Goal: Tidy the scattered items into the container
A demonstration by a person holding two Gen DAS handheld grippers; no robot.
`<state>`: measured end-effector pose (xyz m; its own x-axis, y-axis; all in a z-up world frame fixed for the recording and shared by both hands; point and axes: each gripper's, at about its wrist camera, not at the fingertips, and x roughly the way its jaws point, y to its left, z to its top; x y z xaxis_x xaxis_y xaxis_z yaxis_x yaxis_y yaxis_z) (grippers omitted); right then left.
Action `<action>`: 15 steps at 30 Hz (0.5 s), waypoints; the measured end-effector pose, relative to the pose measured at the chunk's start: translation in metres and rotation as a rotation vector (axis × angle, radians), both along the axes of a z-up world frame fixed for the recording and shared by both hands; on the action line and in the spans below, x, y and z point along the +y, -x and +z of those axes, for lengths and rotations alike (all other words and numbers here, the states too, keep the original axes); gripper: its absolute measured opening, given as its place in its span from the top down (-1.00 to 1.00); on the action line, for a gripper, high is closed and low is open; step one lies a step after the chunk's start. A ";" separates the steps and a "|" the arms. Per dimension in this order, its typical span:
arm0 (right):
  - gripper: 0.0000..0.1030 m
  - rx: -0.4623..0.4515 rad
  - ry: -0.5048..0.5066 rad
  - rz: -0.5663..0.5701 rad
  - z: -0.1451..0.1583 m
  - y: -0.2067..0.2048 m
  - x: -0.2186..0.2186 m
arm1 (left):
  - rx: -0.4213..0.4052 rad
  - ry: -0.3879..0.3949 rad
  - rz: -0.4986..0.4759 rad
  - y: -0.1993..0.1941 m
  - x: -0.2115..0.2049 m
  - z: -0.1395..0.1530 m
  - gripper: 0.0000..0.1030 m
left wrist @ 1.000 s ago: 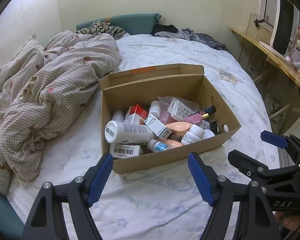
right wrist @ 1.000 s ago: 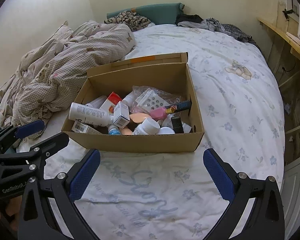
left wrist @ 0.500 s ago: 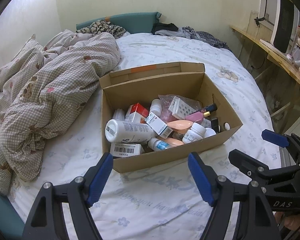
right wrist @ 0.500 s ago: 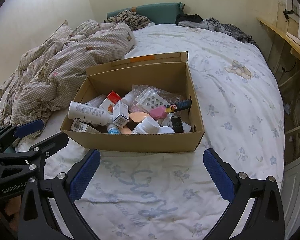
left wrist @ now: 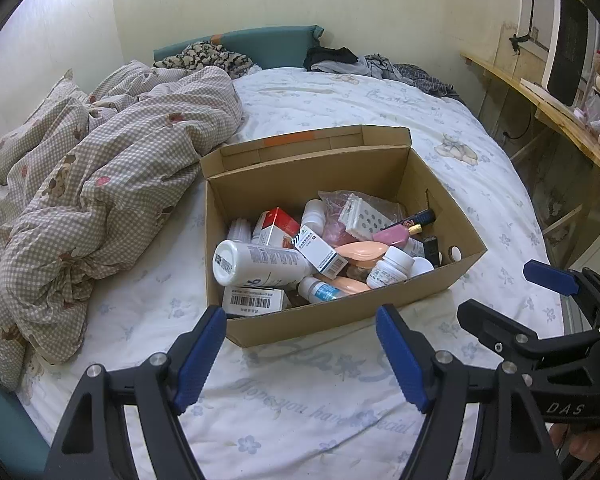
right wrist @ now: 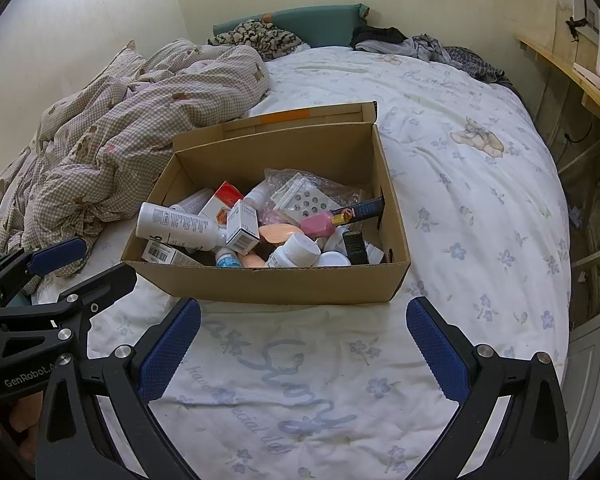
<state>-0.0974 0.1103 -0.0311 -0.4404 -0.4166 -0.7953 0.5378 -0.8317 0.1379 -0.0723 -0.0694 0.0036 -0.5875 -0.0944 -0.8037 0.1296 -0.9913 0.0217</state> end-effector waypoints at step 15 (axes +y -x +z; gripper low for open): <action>-1.00 0.005 -0.005 0.000 0.000 -0.001 0.000 | -0.001 0.000 -0.003 -0.001 0.000 0.000 -0.51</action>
<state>-0.0966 0.1103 -0.0310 -0.4447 -0.4129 -0.7948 0.5383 -0.8324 0.1313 -0.0718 -0.0692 0.0032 -0.5869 -0.0929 -0.8043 0.1267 -0.9917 0.0221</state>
